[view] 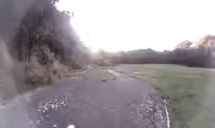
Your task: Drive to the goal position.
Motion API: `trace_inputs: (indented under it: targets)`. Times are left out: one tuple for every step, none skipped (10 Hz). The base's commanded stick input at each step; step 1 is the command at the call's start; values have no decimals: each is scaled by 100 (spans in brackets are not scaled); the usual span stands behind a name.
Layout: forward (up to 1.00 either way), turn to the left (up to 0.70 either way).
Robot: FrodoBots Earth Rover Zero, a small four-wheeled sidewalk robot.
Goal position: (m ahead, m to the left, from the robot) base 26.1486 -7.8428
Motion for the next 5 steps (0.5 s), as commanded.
trace_inputs:
  targets:
    - [70,-14]
    - [70,-14]
    - [70,-14]
    - [70,-14]
    - [70,-14]
